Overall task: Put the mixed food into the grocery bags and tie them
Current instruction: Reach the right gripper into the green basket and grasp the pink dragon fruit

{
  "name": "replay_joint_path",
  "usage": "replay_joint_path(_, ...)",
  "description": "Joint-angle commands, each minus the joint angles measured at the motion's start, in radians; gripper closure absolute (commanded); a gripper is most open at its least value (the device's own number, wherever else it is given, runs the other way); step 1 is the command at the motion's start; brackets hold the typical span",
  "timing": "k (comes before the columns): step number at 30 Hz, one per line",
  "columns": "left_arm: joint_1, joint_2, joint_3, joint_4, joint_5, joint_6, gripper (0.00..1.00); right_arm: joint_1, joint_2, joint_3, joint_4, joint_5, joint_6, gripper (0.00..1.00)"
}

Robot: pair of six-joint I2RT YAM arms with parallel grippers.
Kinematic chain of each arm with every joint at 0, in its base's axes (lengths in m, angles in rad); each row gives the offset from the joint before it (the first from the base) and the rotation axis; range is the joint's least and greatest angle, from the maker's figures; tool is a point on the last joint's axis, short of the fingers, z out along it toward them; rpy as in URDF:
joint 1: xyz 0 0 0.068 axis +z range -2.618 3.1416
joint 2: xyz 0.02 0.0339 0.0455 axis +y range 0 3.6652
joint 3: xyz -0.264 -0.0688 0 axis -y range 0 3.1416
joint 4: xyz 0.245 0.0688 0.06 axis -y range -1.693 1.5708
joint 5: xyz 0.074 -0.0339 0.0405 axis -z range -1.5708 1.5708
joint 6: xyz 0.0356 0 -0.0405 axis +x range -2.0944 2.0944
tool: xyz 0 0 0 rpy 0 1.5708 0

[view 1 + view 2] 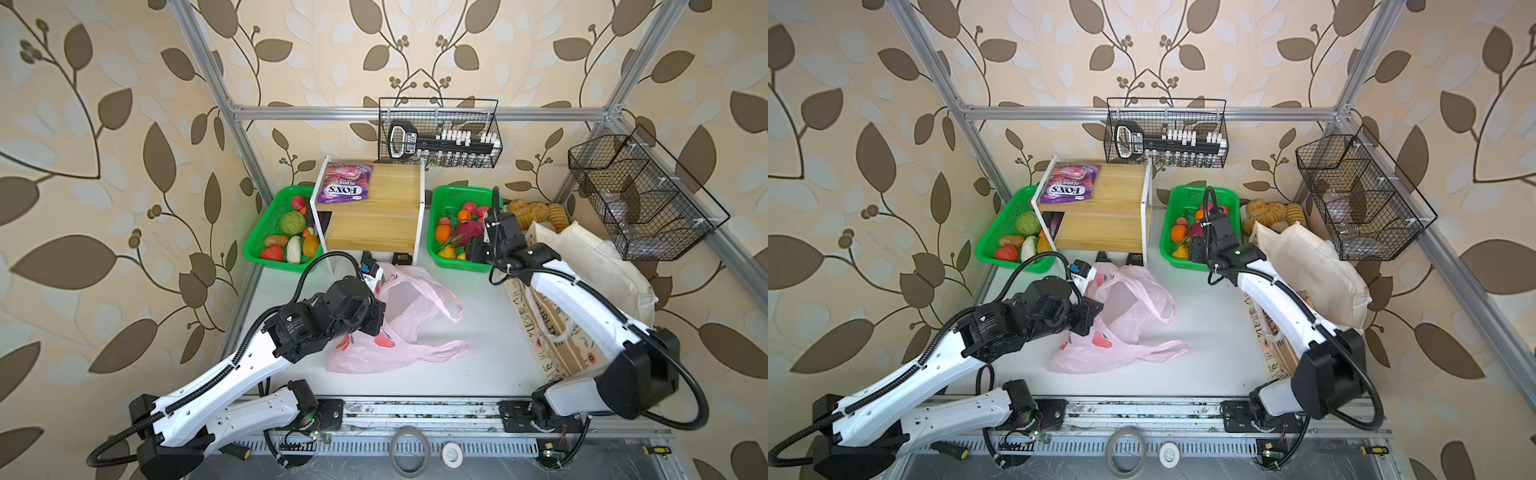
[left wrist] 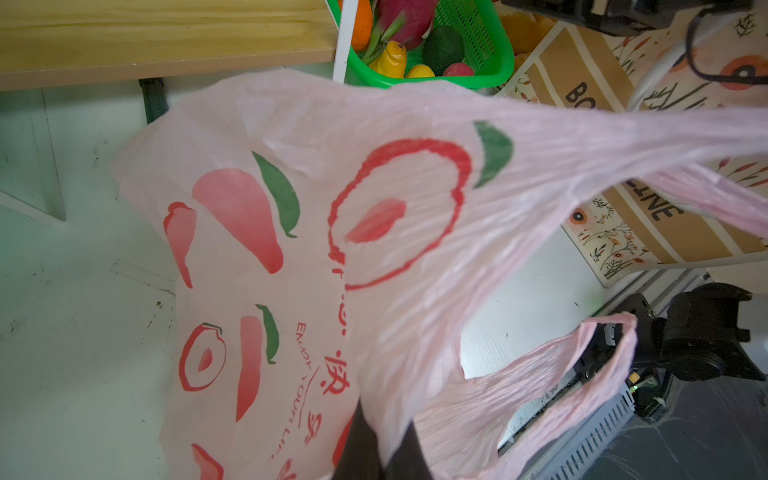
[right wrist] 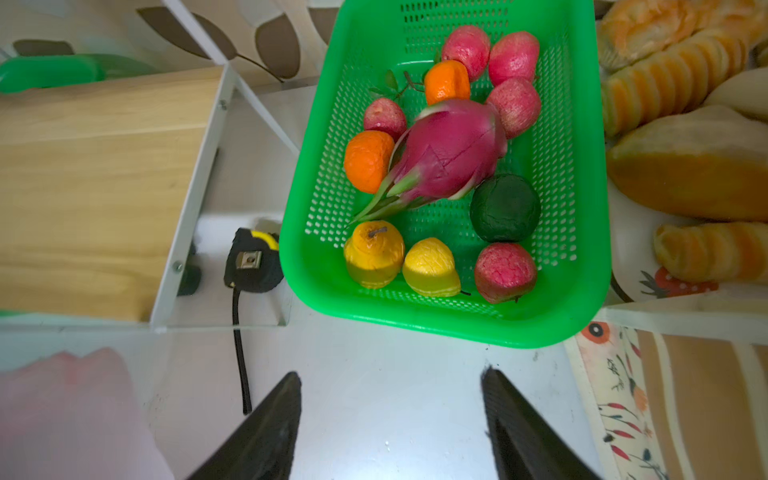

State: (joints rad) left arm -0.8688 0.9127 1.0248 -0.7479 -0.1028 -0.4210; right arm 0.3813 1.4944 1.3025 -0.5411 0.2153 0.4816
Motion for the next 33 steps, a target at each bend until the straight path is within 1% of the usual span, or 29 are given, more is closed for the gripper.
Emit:
replay_joint_path(1,0.014,0.009,0.012,-0.003,0.007,0.01,1.0,-0.007,0.09,0.075,0.027,0.051,0.113,0.28)
replay_joint_path(3,0.016,0.017,0.022,-0.002,0.014,0.01,1.0,-0.01,0.146,0.086,0.08,0.067,0.179,0.26)
replay_joint_path(5,0.017,0.021,0.026,-0.001,0.018,0.007,1.0,-0.016,0.202,0.119,0.083,0.101,0.257,0.26)
replay_joint_path(9,0.02,0.028,0.029,0.005,0.025,-0.004,1.0,-0.037,0.3,0.147,0.143,0.166,0.362,0.23)
replay_joint_path(10,0.021,0.029,0.028,0.01,0.028,-0.005,1.0,-0.045,0.328,0.172,0.136,0.163,0.377,0.2)
replay_joint_path(12,0.023,0.035,0.035,0.012,0.034,-0.005,1.0,-0.063,0.375,0.215,0.119,0.137,0.399,0.18)
replay_joint_path(16,0.028,0.054,0.047,0.019,0.05,-0.007,1.0,-0.077,0.466,0.287,0.104,0.16,0.43,0.13)
replay_joint_path(19,0.033,0.07,0.055,0.022,0.067,-0.007,1.0,-0.078,0.529,0.347,0.089,0.162,0.441,0.12)
replay_joint_path(21,0.034,0.075,0.059,0.024,0.072,-0.007,1.0,-0.078,0.573,0.38,0.084,0.173,0.47,0.12)
replay_joint_path(26,0.039,0.077,0.067,0.018,0.065,-0.008,1.0,-0.079,0.731,0.572,-0.078,0.224,0.522,0.11)
replay_joint_path(29,0.044,0.075,0.069,0.013,0.062,-0.009,1.0,-0.082,0.787,0.604,-0.084,0.205,0.518,0.11)
replay_joint_path(33,0.05,0.077,0.073,0.01,0.061,-0.009,1.0,-0.085,0.815,0.587,-0.06,0.177,0.522,0.11)
